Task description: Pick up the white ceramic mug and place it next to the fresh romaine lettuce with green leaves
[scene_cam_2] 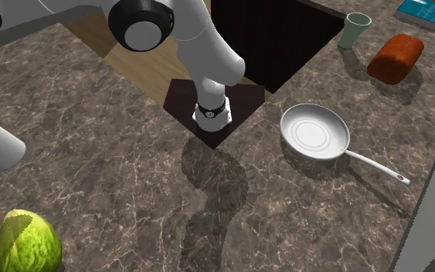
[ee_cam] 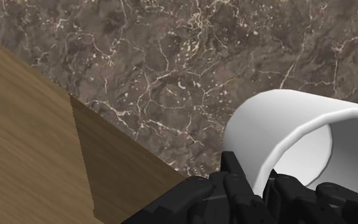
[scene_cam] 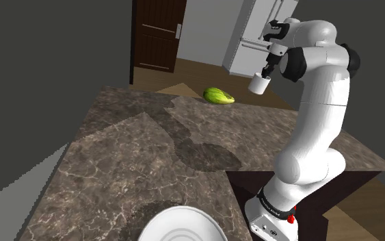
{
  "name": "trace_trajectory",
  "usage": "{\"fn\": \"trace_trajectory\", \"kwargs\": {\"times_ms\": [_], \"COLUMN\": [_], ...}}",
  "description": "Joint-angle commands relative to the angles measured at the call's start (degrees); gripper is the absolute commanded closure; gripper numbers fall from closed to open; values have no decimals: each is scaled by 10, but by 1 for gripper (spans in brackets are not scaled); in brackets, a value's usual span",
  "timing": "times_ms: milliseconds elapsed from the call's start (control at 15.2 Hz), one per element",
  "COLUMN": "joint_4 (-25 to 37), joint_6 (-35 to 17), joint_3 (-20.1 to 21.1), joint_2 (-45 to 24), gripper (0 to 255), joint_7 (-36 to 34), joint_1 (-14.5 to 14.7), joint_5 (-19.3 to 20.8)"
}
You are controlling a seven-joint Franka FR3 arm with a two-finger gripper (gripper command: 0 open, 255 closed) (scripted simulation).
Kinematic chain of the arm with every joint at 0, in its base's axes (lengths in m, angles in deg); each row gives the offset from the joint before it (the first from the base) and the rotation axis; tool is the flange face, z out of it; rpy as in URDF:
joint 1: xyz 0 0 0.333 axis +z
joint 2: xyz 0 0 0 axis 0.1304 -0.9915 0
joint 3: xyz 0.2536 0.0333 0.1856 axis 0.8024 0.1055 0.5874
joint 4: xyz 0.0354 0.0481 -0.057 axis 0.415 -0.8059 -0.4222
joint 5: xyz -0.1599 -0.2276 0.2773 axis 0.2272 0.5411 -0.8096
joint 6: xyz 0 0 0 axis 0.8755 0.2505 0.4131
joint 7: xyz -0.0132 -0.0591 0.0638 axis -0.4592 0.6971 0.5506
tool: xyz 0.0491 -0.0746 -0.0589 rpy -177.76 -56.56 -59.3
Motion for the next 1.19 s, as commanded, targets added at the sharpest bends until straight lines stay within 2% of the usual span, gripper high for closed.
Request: {"fn": "trace_trajectory", "kwargs": {"times_ms": [0, 1122], "joint_4": [18, -112], "joint_6": [2, -127], "joint_3": [2, 7], "joint_2": [-18, -21], "gripper": [255, 255], "joint_7": [10, 20], "joint_1": [-14, 5], "joint_5": [-9, -15]}}
